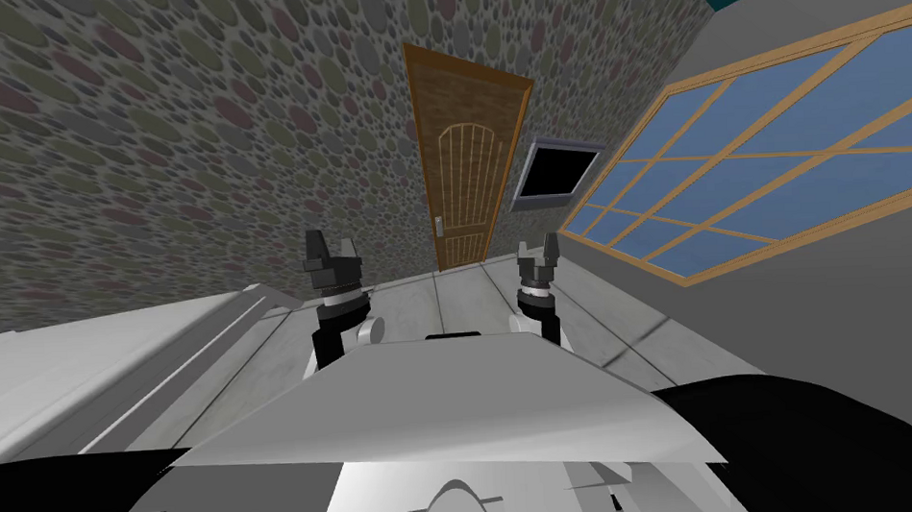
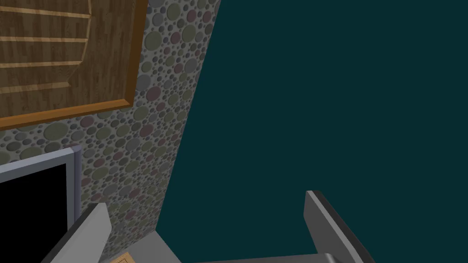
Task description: Pull the door open
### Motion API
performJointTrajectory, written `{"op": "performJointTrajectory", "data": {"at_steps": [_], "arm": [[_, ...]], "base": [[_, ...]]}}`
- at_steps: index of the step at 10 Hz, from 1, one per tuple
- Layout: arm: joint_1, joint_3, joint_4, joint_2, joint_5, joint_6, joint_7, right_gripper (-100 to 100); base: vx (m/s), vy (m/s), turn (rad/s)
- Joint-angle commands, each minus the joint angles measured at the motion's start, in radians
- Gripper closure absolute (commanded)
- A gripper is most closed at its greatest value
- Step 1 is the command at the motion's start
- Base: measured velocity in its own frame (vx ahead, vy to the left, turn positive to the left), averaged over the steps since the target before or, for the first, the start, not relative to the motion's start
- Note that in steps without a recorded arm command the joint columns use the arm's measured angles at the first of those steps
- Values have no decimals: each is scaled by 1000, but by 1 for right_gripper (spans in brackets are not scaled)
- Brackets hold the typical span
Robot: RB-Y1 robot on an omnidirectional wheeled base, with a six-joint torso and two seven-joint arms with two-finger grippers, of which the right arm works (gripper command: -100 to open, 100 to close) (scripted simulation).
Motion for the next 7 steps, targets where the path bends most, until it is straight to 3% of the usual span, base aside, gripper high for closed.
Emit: {"op": "performJointTrajectory", "data": {"at_steps": [1, 7], "arm": [[-19, 1, 32, -7, 15, 1, 17, -100], [-90, 6, 153, -28, 71, 5, 82, -100]], "base": [[73, 24, -40], [121, 52, -33]]}}
